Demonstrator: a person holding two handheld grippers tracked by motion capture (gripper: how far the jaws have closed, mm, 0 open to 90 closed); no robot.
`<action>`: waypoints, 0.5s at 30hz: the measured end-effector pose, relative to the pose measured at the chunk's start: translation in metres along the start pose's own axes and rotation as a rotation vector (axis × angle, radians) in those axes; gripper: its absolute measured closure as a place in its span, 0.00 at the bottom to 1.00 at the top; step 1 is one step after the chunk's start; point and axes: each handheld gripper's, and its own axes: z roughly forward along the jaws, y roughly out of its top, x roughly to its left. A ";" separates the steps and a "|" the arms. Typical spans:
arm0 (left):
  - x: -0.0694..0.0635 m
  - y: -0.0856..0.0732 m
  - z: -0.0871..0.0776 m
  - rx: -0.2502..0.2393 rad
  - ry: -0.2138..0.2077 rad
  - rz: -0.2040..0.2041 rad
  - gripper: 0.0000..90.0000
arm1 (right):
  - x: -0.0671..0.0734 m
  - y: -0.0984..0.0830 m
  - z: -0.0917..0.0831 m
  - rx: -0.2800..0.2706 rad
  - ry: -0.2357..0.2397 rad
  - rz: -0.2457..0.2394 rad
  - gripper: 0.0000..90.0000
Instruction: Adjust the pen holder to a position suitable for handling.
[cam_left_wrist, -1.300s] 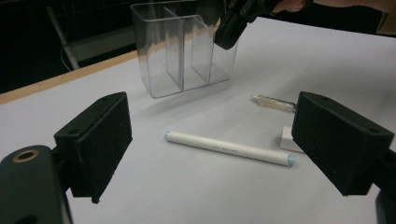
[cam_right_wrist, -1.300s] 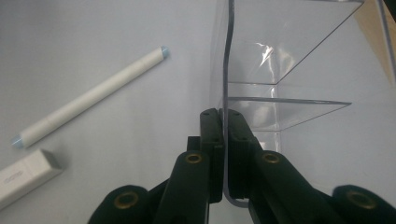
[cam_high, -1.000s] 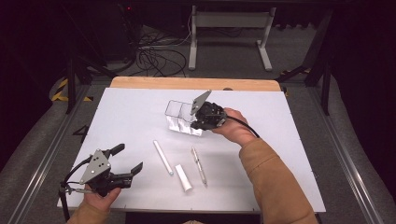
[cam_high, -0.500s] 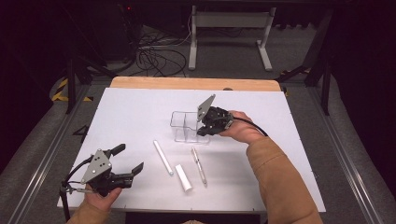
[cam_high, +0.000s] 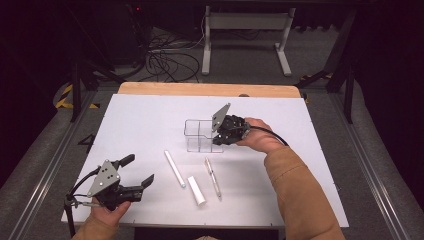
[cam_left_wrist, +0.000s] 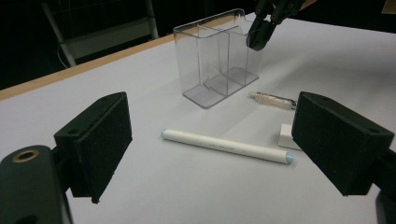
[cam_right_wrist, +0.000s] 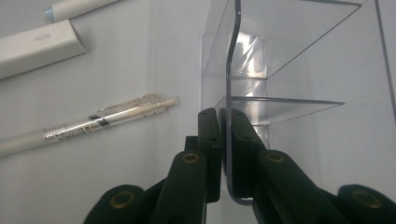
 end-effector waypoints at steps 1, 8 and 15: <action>0.000 0.000 0.000 0.001 0.000 0.000 0.14 | 0.000 0.000 0.000 0.000 -0.001 -0.002 0.95; 0.000 0.000 0.000 0.000 -0.001 -0.001 0.14 | 0.000 -0.001 0.000 -0.002 -0.006 0.003 0.94; 0.001 0.000 0.000 -0.001 0.000 -0.004 0.14 | 0.007 -0.004 -0.024 -0.176 -0.043 0.159 0.49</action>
